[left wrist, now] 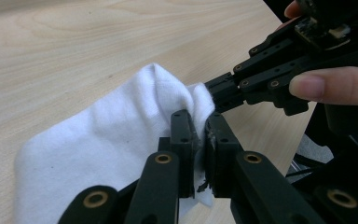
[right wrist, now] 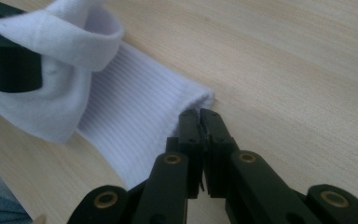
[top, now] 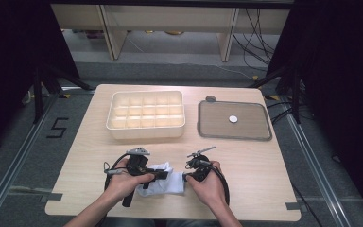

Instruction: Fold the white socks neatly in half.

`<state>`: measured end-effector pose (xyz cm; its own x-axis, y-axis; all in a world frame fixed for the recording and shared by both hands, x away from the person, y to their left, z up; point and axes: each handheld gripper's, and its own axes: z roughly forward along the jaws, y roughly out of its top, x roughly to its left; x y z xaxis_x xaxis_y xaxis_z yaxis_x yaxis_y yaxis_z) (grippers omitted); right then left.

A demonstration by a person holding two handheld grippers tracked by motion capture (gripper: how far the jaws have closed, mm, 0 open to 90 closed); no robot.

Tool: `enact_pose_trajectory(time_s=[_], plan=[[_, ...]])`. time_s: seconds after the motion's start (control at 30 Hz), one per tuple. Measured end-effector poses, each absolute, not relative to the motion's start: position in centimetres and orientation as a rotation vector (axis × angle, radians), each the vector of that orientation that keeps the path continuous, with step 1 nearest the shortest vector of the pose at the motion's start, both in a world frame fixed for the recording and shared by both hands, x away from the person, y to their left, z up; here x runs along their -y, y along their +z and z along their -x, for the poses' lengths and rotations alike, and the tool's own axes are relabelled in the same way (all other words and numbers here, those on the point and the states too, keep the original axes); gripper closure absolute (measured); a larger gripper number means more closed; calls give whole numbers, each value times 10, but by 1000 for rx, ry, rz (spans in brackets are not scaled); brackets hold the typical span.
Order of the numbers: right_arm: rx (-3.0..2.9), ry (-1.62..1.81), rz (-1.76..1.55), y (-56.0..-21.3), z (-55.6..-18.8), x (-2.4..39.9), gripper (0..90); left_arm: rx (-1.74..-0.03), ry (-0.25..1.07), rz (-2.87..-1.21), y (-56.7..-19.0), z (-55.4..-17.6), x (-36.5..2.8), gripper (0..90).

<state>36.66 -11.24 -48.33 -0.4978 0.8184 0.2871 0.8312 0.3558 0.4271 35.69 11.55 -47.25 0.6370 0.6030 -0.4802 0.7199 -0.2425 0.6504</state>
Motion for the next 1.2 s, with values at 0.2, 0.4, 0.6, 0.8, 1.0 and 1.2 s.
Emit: enact_pose_trajectory(time_s=[0.2,0.4,0.6,0.8,1.0,1.2], plan=[[2552,-842,1557,-483,-366,113,879,-1034,-176,-1949,-478,-358,-112,826],[2572,-823,1571,-483,-366,112,879,-1038,-166,-1961,-480,-358,-107,825],[2570,-822,1572,-483,-366,112,878,-1046,-162,-1969,-484,-360,-103,823],[2573,-821,1571,-483,-366,112,876,-1043,-165,-1979,-486,-361,-100,817],[2569,-820,1571,-483,-366,111,873,-1049,-172,-1981,-490,-361,-96,806],[2573,-820,1570,-483,-366,112,868,-1050,-174,-1995,-494,-362,-92,789]])
